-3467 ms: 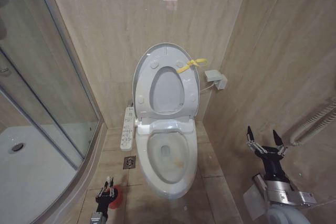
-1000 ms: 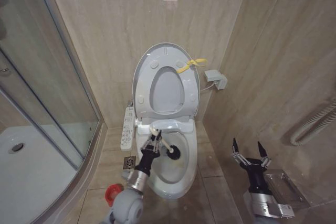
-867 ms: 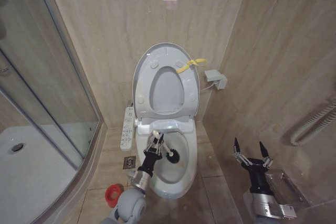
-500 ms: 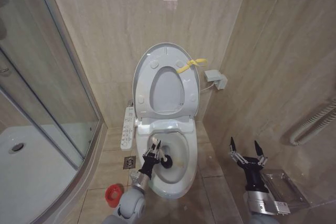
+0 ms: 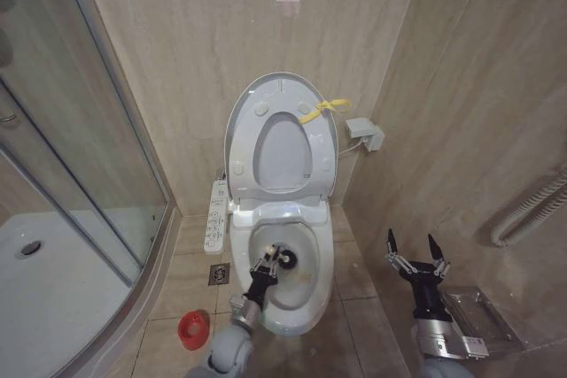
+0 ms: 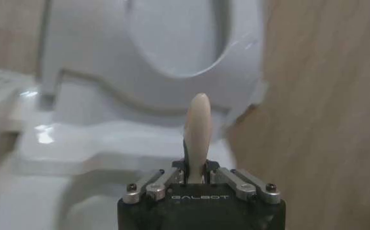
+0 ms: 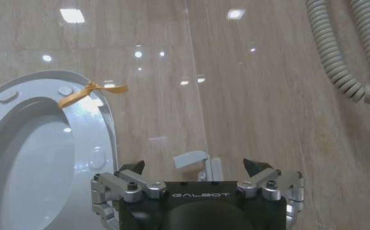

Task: Open the toilet lid, clean the toilet bowl with a toilet brush, close the toilet lid, and flush.

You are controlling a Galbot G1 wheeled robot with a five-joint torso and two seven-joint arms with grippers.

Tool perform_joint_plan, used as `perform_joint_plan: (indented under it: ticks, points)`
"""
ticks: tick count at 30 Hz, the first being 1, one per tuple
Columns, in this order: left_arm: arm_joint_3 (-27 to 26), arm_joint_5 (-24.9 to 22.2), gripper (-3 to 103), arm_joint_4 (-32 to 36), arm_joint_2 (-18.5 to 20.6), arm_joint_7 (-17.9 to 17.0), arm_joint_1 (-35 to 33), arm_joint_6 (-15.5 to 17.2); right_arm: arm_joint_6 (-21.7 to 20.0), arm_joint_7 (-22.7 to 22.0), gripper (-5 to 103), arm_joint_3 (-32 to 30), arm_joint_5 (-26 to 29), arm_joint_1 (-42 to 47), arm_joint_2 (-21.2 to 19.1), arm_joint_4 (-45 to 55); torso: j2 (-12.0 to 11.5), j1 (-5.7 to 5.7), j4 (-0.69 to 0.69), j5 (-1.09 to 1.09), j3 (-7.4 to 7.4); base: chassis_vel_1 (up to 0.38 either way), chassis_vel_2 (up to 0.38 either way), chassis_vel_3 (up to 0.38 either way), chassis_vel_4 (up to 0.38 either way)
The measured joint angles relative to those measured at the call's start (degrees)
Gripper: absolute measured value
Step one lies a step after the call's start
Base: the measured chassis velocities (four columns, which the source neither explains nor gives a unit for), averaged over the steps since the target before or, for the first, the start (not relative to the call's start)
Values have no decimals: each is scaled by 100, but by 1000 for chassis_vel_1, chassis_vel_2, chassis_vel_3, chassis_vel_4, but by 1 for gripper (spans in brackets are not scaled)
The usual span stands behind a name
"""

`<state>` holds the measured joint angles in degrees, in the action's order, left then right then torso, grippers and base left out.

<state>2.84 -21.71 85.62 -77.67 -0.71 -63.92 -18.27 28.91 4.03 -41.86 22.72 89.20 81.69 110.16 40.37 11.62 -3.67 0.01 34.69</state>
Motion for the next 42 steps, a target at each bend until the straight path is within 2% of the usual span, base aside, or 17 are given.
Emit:
perform_joint_plan:
  ticks: [8, 12, 19, 22, 26, 27, 29, 32, 38, 42]
  points:
    - [218, -62, 17, 581, 121, 175, -414, -53, -19, -3, 100, -18, 12, -2, -30, 0, 1, 0, 1, 0, 0, 0, 0, 0, 0]
    - [166, 149, 19, 318, 106, 13, -483, 52, -21, -4, 100, -19, 26, 6, -45, 20, 1, 0, 1, 0, 0, 0, 0, 0, 0]
    - [59, 211, 19, -151, 36, -158, -332, 219, -21, -1, 100, -4, 42, 34, -61, 88, 1, 0, 0, -1, 0, 0, 0, 0, 0]
    - [75, 237, 19, 47, 97, -205, -398, 306, -20, 3, 100, 4, 43, 47, -67, 108, 0, 0, -1, -2, 0, 0, 0, 0, 0]
    - [181, 317, 19, 1044, 359, -295, -812, 505, -14, 14, 100, 11, 48, 73, -82, 148, 0, 1, -1, -2, 0, 0, 0, 0, 0]
    - [181, 317, 19, 1044, 359, -295, -812, 505, -14, 14, 100, 11, 48, 73, -82, 148, 0, 1, -1, -2, 0, 0, 0, 0, 0]
    - [269, 333, 19, 1668, 533, -400, -1040, 641, -12, 17, 100, 5, 62, 90, -89, 172, 0, 1, -1, -2, 0, 0, 0, 0, 0]
    - [321, 381, 19, 2028, 721, -531, -1172, 780, -6, 20, 100, -14, 65, 119, -85, 200, 0, 1, 0, -1, 0, 0, 0, 0, 0]
    - [384, 336, 18, 1862, 859, -772, -1091, 1028, 4, 33, 100, -26, 61, 143, -31, 238, 0, 1, 0, -1, 0, 0, 0, 0, 0]
    - [417, 66, 18, 1281, 670, -895, -798, 1270, -9, 53, 100, 16, 42, 111, -38, 240, 0, 1, 3, 0, 0, 0, 0, 0, 0]
